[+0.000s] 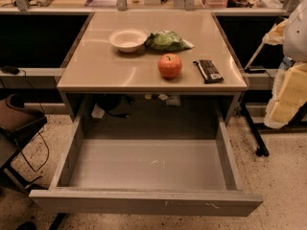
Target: Place apple into top drawer
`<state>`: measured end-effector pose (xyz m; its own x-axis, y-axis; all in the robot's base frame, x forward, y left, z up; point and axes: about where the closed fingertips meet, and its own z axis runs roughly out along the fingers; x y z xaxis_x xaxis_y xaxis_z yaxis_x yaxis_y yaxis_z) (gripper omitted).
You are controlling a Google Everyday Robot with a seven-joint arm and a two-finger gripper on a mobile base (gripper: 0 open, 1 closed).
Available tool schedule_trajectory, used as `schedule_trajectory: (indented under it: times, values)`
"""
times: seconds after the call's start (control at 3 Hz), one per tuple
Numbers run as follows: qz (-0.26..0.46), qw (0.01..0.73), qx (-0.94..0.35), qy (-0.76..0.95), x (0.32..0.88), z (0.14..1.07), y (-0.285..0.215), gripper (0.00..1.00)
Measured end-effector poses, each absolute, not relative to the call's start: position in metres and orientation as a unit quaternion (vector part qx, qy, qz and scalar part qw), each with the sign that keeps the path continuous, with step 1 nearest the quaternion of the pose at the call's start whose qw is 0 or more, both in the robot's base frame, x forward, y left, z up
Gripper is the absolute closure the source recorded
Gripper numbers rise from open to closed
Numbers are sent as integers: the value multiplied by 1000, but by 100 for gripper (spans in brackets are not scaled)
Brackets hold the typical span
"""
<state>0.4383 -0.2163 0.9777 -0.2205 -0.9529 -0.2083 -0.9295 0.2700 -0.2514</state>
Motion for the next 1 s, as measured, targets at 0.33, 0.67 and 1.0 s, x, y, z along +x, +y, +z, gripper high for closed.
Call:
schedule_trajectory:
  times: [0.33, 0.67, 1.0]
  values:
    - [-36, 162, -603, 780, 438, 978, -216, 0]
    - [-26, 188, -611, 768, 458, 983, -215, 0]
    - [4, 235, -622, 747, 498, 987, -212, 0]
